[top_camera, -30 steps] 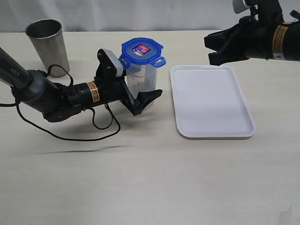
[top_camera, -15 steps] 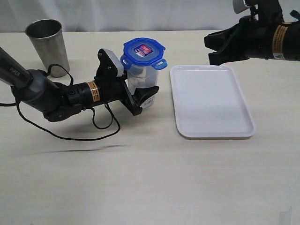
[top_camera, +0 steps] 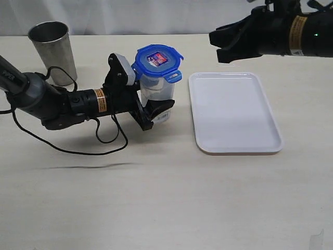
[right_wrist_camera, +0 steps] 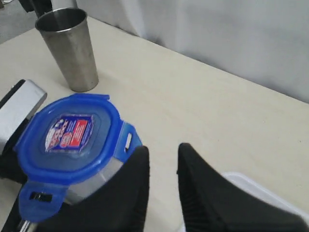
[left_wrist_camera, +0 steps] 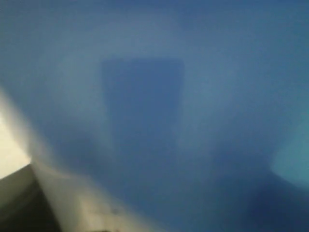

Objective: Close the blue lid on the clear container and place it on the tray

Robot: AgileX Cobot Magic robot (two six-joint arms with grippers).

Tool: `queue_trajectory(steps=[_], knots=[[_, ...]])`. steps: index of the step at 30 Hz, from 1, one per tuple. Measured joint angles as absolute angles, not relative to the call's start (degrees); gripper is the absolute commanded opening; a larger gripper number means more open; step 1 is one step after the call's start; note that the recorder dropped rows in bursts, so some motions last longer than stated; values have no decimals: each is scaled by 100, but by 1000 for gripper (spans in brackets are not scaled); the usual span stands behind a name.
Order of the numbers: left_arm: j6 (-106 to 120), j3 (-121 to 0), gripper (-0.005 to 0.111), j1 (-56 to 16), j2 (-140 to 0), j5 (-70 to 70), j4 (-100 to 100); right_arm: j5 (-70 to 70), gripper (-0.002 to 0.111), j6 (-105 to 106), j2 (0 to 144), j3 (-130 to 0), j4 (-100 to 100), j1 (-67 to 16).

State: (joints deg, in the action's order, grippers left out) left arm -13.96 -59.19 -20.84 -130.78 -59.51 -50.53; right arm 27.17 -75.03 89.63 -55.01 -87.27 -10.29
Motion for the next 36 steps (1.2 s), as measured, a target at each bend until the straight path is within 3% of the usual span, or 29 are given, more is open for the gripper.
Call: queue_trajectory(steps=[6,11,16,21,27,30,36], knots=[[-2004,-5919,0,-1684,-13033,-6214,-6180,2022,31,-10202,8986,-6283,-9823,-1585],[-2065,-5919,0,-1464,-13033,-6510,-6926,1687,31,-10181,9073,-6823,-9942,-1627],[-2074,-5919,0,-1400,-13033,-6611,-7164,-1266,31,-9252,9246,-6896,-9781,-1881],[-2074,-5919,0,-1400,-13033,-6621,-7173,-3499,31,-5674,9713,-7725,-6272,-1883],[-2074,-5919,0,-1400,-13033,-6633,-7124,-4474,45,-602,10239,-8900,-400,-1445],[-2074,-5919,0,-1400,-13033,-6633,-7124,-4982,47,1217,10313,-9120,2057,-1434],[-2074,-5919,0,-1400,-13033,-6633,-7098,-5713,47,2183,10384,-9192,3366,-1788]])
